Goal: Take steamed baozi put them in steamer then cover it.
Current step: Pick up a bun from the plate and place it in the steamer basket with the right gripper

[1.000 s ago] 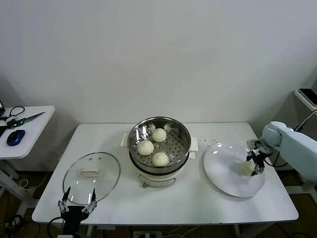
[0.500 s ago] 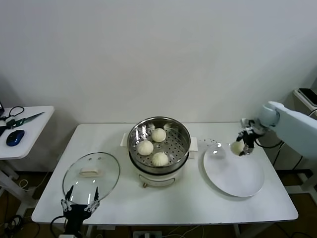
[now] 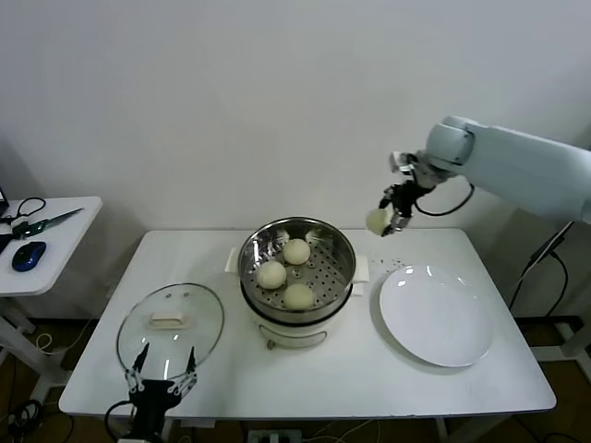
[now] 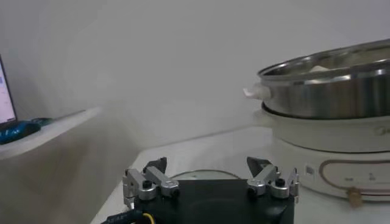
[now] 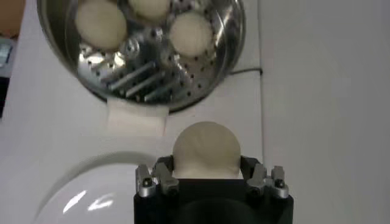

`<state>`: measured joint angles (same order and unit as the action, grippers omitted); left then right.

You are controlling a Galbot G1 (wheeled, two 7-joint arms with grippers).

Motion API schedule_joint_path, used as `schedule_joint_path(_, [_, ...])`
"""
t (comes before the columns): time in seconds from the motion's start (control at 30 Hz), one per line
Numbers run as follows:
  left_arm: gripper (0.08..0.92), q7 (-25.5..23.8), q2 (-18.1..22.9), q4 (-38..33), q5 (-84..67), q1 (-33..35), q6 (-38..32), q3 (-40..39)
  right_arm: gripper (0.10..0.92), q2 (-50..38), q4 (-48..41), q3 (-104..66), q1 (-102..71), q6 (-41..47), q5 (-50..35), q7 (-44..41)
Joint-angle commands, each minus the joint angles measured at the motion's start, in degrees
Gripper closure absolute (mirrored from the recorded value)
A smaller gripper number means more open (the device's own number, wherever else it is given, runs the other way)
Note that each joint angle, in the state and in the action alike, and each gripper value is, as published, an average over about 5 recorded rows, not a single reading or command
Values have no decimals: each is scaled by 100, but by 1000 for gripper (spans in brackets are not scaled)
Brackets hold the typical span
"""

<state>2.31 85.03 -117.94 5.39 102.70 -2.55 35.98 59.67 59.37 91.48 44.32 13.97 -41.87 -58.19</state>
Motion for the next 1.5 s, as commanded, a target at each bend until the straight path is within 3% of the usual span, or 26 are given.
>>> schedule_joint_path(0.03, [177,-20,-64,-37,-69,-11,-40,-51,330,1573,140,996,681,287,-1482,324])
schedule_joint_path(1.0, [177,-58,-144,129,-271,-264,-17,78,321,1725,51,1211,-451,363,-775,643])
schedule_joint_path(1.27, [177,-55,-146,129,-270,-299,4,73,211,1635,122,1071,-347,387,-762,570])
schedule_joint_path(1.5, [177,-41,-149,96,-306,-272,6,87,203,1066,538,747,38,347,-667,414])
